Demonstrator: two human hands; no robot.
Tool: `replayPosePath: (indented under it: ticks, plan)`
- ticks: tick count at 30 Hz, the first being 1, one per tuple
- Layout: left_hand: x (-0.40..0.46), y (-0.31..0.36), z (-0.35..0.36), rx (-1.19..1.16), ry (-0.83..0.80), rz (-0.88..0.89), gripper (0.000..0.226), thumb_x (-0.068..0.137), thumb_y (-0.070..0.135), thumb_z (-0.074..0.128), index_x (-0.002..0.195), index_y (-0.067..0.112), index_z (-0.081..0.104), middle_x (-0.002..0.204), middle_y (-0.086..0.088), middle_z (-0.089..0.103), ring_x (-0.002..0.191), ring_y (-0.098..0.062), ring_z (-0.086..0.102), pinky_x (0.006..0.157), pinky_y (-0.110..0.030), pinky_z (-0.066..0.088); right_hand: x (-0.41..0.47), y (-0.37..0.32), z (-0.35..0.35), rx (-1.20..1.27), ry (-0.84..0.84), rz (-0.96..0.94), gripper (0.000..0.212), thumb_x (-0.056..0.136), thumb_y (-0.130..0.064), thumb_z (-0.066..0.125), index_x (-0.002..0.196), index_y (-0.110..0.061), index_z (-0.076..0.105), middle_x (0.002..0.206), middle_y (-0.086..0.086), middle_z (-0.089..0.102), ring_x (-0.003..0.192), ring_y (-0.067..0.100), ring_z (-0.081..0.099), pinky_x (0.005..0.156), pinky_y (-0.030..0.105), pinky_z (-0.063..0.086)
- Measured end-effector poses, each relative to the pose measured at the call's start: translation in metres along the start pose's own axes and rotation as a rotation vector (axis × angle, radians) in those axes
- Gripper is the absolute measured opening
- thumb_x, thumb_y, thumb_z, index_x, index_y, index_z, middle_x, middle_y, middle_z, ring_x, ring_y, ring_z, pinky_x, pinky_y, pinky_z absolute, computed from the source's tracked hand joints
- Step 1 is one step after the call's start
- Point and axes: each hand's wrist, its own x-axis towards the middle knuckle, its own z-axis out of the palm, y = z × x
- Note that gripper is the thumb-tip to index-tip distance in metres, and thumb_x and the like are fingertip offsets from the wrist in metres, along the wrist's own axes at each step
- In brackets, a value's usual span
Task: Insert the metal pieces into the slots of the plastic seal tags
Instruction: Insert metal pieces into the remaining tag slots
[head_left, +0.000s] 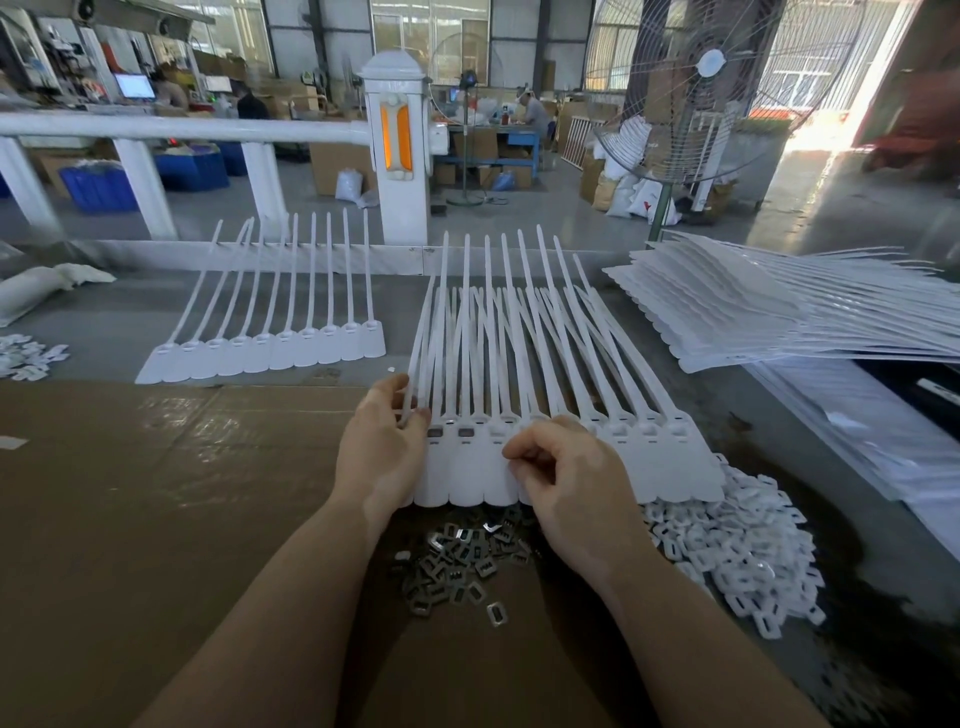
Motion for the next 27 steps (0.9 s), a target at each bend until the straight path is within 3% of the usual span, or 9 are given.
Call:
replayPosePath:
  ticks: [5, 10, 15, 18, 27]
  plan:
    - [0.0, -0.001, 0.001, -0.049, 0.028, 0.012, 0.047, 0.093, 0.013, 0.056, 0.137, 0.015, 0.043, 0.129, -0.002, 0.055, 0.107, -0.008, 0.049, 0.09, -0.021, 0.037, -0.001, -0.006, -0.003, 0.025, -0.119, -0.112, 0.011, 0.082, -0.005, 0.065, 0.087, -0.015, 0.069, 0.088, -0.009, 0.058, 0.085, 0.008, 0.055, 0.081, 0.033, 0.05]
    - [0.0, -0.002, 0.002, -0.077, 0.036, 0.012, 0.045, 0.093, 0.013, 0.057, 0.136, 0.013, 0.045, 0.129, -0.003, 0.055, 0.106, -0.007, 0.048, 0.091, -0.02, 0.037, -0.003, -0.012, -0.004, -0.035, -0.296, -0.277, 0.013, 0.079, -0.011, 0.069, 0.086, -0.021, 0.073, 0.089, -0.012, 0.058, 0.088, 0.0, 0.047, 0.084, 0.021, 0.04]
    - [0.0, -0.003, 0.001, -0.082, 0.042, 0.012, 0.045, 0.092, 0.012, 0.057, 0.136, 0.014, 0.045, 0.13, -0.004, 0.054, 0.112, -0.011, 0.051, 0.093, -0.02, 0.037, -0.004, -0.012, -0.003, -0.102, -0.422, -0.298, 0.015, 0.082, -0.022, 0.066, 0.093, -0.028, 0.074, 0.095, -0.013, 0.053, 0.091, -0.001, 0.037, 0.088, 0.024, 0.032]
    - [0.0, -0.003, 0.001, -0.091, 0.042, 0.012, 0.045, 0.092, 0.012, 0.057, 0.136, 0.015, 0.045, 0.13, -0.003, 0.054, 0.105, -0.008, 0.05, 0.089, -0.019, 0.037, -0.004, -0.012, -0.002, -0.104, -0.441, -0.281, 0.015, 0.083, -0.025, 0.067, 0.096, -0.028, 0.073, 0.097, -0.013, 0.052, 0.093, 0.0, 0.038, 0.09, 0.024, 0.031]
    - [-0.001, -0.003, 0.002, -0.084, 0.036, 0.024, 0.045, 0.093, 0.012, 0.057, 0.136, 0.015, 0.044, 0.131, -0.003, 0.054, 0.113, -0.012, 0.05, 0.09, -0.019, 0.037, -0.002, -0.011, -0.003, -0.079, -0.485, -0.231, 0.004, 0.083, -0.028, 0.066, 0.085, -0.027, 0.069, 0.094, -0.021, 0.047, 0.099, 0.001, 0.043, 0.095, 0.026, 0.031]
